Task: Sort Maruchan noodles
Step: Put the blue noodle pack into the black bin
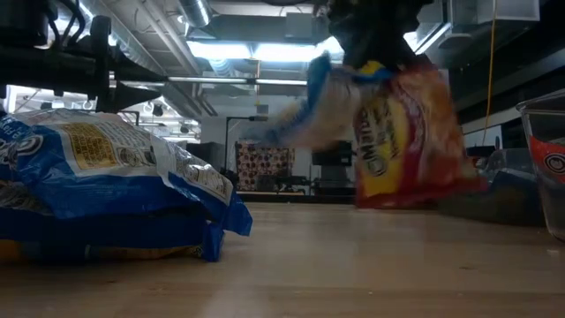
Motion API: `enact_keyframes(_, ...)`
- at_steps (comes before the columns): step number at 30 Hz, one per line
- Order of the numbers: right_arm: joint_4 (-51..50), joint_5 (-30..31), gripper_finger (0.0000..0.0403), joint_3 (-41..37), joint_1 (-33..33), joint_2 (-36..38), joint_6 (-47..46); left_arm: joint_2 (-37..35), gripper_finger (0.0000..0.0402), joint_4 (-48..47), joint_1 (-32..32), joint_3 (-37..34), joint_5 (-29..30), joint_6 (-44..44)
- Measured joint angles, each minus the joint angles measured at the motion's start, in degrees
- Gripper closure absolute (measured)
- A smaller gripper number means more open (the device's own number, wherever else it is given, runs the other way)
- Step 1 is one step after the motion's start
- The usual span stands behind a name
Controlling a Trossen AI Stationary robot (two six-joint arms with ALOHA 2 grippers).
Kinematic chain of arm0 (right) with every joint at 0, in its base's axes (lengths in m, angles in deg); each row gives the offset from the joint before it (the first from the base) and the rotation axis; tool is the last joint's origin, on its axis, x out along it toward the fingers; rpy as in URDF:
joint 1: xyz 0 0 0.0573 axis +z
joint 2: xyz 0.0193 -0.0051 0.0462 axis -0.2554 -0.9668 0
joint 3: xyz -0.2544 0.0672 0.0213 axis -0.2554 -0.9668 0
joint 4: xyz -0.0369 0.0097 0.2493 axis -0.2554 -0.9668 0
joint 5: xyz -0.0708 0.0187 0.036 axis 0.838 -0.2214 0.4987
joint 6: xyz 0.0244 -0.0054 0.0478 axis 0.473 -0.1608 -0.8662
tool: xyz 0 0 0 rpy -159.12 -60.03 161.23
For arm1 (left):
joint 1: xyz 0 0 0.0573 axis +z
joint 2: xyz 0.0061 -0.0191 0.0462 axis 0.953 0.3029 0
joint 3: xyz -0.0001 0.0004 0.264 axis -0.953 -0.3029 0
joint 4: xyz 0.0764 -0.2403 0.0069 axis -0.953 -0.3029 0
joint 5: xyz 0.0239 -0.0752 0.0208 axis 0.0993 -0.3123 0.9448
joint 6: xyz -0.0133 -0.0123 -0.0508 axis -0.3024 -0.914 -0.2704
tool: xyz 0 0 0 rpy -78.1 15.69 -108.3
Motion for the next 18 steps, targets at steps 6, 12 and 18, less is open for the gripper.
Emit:
enact_keyframes(6, 5.1, 1.6, 0.0403, 0.1, -0.2, -0.1, 2.2, 0.0, 0.0255, -1.3, 0.0, 0.0, -2.6, -2.6)
enact_keyframes(12, -3.2, -3.3, 0.0403, 0.0, -1.3, -2.9, 2.6, 0.0, 0.0255, -2.0, 0.0, 0.0, -1.9, -3.0)
enact_keyframes(18, -2.5, -5.4, 0.0396, 0.1, -2.5, -7.6, 6.0, 0.0, 0.0255, -2.0, 0.0, 0.0, -0.5, -3.0)
